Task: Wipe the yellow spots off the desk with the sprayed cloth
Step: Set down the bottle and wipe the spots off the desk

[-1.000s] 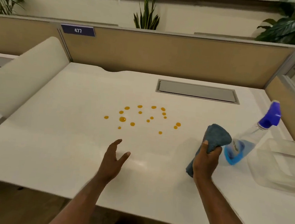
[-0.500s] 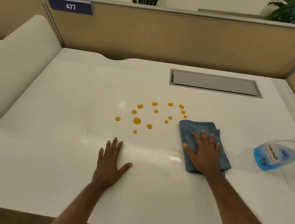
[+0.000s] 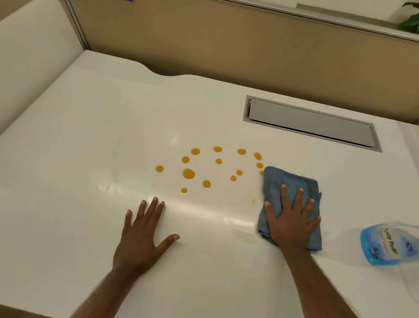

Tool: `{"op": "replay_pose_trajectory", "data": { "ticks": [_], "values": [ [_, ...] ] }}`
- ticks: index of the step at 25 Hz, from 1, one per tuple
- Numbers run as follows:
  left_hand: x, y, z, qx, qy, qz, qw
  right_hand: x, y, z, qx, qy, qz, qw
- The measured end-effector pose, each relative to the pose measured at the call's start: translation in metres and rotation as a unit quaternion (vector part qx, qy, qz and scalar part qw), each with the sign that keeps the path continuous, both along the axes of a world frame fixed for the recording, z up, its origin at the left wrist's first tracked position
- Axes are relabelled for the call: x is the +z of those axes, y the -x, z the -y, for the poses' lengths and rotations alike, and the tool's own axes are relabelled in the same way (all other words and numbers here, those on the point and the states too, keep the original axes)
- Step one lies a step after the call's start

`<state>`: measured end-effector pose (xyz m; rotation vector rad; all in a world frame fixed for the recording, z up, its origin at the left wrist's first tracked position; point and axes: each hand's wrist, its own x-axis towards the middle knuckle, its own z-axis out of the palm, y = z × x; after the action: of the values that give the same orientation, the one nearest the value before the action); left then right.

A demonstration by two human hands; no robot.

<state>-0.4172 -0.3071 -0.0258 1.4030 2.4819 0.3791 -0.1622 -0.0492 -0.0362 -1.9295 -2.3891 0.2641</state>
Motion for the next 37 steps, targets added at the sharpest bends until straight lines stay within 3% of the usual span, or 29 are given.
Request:
{"op": "replay_pose_trajectory", "data": {
  "ticks": [5, 11, 16, 27, 30, 37],
  "values": [
    [-0.002, 0.000, 0.000, 0.003, -0.008, 0.001, 1.000, -0.001, 0.040, -0.039, 0.007, -0.006, -0.003, 1.000],
    [-0.004, -0.001, 0.000, 0.005, -0.004, -0.007, 1.000, 0.005, 0.113, -0.070, 0.095, -0.003, 0.018, 0.995],
    [-0.002, -0.001, -0.001, 0.007, -0.014, -0.007, 1.000, 0.012, 0.168, -0.063, 0.172, 0.005, -0.023, 0.985],
    [-0.003, -0.001, 0.002, 0.011, -0.022, -0.014, 1.000, 0.014, 0.256, 0.061, 0.448, 0.022, -0.005, 0.894],
    [-0.003, -0.002, 0.003, 0.023, -0.051, 0.000, 0.998, 0.012, 0.252, 0.057, 0.452, 0.019, 0.011, 0.892],
    [-0.002, -0.002, 0.004, 0.025, -0.057, -0.007, 0.998, 0.017, 0.249, 0.046, 0.334, 0.038, 0.007, 0.942]
  ]
}}
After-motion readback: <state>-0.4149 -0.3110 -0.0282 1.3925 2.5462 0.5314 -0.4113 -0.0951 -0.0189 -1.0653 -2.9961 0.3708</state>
